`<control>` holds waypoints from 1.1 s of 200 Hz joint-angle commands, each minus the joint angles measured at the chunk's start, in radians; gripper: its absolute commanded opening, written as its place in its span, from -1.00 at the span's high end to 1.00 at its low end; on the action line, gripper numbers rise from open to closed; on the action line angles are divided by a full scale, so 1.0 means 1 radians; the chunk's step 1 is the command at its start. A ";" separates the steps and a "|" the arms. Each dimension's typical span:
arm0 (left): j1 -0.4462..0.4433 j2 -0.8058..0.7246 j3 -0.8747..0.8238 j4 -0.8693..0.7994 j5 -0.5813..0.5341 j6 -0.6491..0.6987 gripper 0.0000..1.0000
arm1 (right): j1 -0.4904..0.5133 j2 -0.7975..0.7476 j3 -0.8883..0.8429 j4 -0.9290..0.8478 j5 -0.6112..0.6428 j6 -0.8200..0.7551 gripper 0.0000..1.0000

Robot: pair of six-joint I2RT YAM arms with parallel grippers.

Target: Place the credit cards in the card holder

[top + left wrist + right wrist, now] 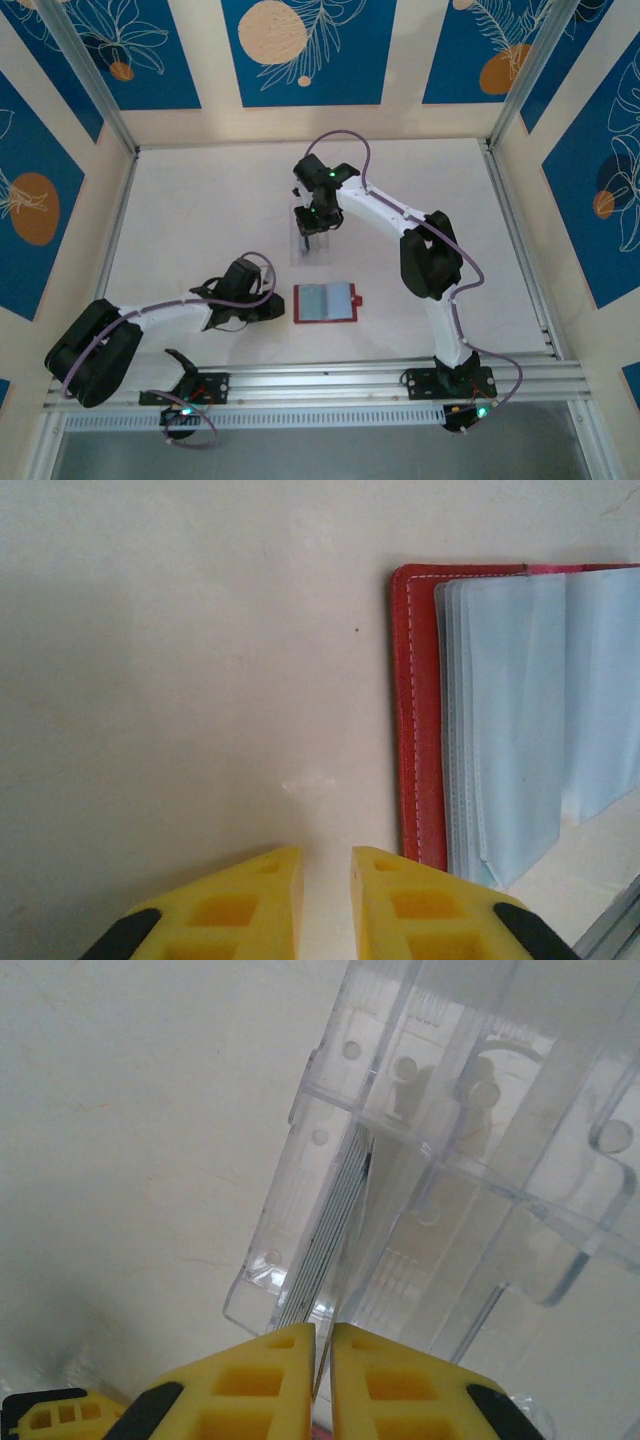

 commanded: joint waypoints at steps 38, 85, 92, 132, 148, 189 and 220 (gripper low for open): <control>0.012 0.007 -0.005 0.004 0.016 0.023 0.61 | -0.001 -0.049 -0.015 -0.014 0.011 0.014 0.80; 0.012 0.011 -0.001 0.003 0.017 0.025 0.61 | -0.002 -0.082 -0.009 -0.037 0.072 0.027 0.84; 0.013 0.012 0.002 0.001 0.018 0.028 0.61 | -0.002 -0.091 -0.011 -0.038 0.082 0.029 0.84; 0.013 0.009 0.016 -0.022 0.019 0.043 0.60 | -0.001 -0.127 -0.010 -0.047 0.125 0.040 0.86; 0.011 0.005 0.024 -0.035 0.019 0.050 0.60 | -0.002 -0.150 -0.018 -0.045 0.145 0.046 0.90; -0.005 -0.015 0.066 -0.102 0.001 0.082 0.59 | 0.009 -0.287 -0.110 -0.002 0.197 0.061 0.99; -0.036 -0.012 0.132 -0.173 -0.035 0.123 0.58 | 0.007 -0.429 -0.246 0.054 0.200 0.079 1.00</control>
